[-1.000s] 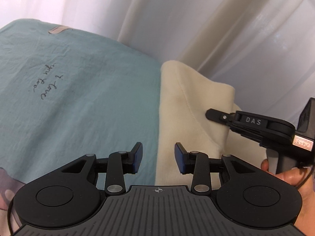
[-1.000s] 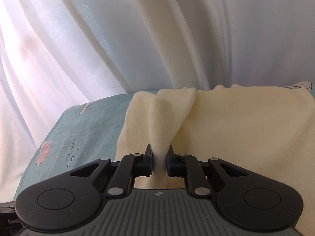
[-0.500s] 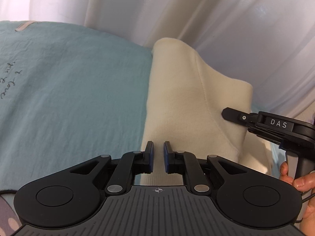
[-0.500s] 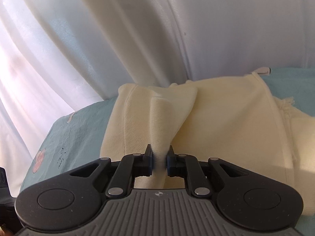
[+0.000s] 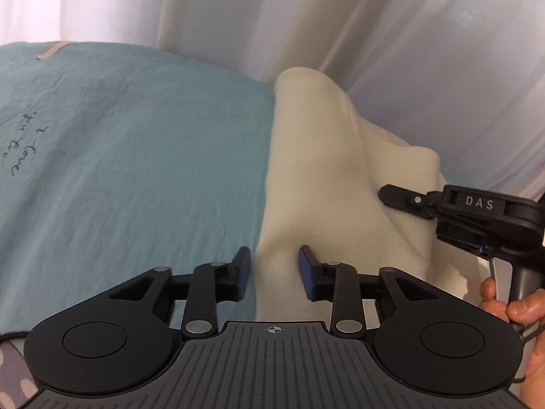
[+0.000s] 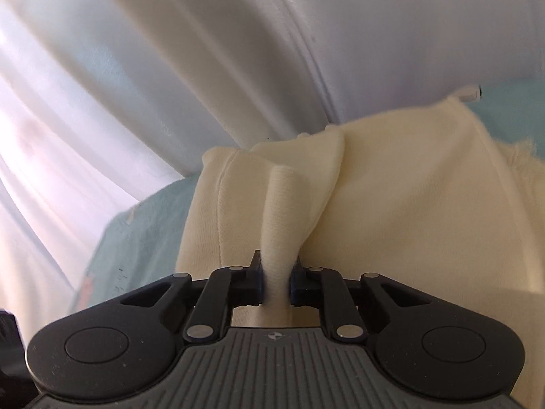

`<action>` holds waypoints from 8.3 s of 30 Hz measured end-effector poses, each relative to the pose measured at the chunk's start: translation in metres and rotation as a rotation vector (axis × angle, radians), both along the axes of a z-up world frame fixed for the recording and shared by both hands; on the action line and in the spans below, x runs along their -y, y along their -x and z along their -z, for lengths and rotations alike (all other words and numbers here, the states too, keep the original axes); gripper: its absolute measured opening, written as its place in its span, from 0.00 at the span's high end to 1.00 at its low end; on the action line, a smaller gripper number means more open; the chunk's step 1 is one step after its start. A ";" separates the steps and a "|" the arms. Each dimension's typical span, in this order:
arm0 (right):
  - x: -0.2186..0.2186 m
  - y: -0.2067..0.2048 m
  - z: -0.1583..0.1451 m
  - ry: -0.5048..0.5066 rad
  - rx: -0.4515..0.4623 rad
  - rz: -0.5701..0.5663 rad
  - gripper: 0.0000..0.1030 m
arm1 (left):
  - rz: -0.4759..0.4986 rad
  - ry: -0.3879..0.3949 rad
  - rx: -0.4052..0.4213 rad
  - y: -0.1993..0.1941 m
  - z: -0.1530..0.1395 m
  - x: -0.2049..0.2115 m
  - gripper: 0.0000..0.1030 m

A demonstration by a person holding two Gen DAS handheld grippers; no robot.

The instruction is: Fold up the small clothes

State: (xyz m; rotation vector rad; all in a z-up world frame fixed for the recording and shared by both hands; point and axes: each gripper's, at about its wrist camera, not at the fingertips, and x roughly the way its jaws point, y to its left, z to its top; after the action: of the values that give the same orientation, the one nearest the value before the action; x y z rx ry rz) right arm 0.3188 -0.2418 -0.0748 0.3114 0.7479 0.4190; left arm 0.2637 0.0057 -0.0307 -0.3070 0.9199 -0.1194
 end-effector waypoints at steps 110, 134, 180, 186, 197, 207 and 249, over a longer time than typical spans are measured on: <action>0.036 -0.032 -0.007 0.106 -0.025 0.181 0.69 | -0.010 -0.122 0.097 -0.062 -0.043 0.059 0.38; 0.057 -0.074 0.022 0.137 0.079 0.345 1.00 | -0.011 -0.332 0.109 -0.193 0.004 0.154 0.18; 0.171 0.028 0.031 -0.591 -0.304 0.184 0.70 | 0.248 0.378 -0.136 -0.106 -0.006 0.058 0.61; 0.150 0.043 0.010 -0.602 -0.313 0.123 0.71 | 0.256 0.383 -0.087 -0.081 -0.046 0.054 0.72; 0.091 0.074 -0.008 -0.587 -0.381 -0.027 0.70 | 0.224 0.293 -0.028 -0.012 -0.085 0.022 0.73; 0.054 0.090 0.001 -0.476 -0.409 -0.038 0.63 | 0.064 0.208 -0.075 0.026 -0.059 -0.016 0.72; -0.057 0.084 -0.014 0.230 0.034 0.073 0.56 | -0.120 -0.290 0.073 -0.042 -0.003 0.031 0.14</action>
State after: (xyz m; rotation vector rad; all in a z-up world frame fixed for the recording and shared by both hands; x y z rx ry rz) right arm 0.2352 -0.1849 -0.0608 0.1148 0.7409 0.2650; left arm 0.3058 -0.0256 -0.0282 -0.0876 0.8313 0.1126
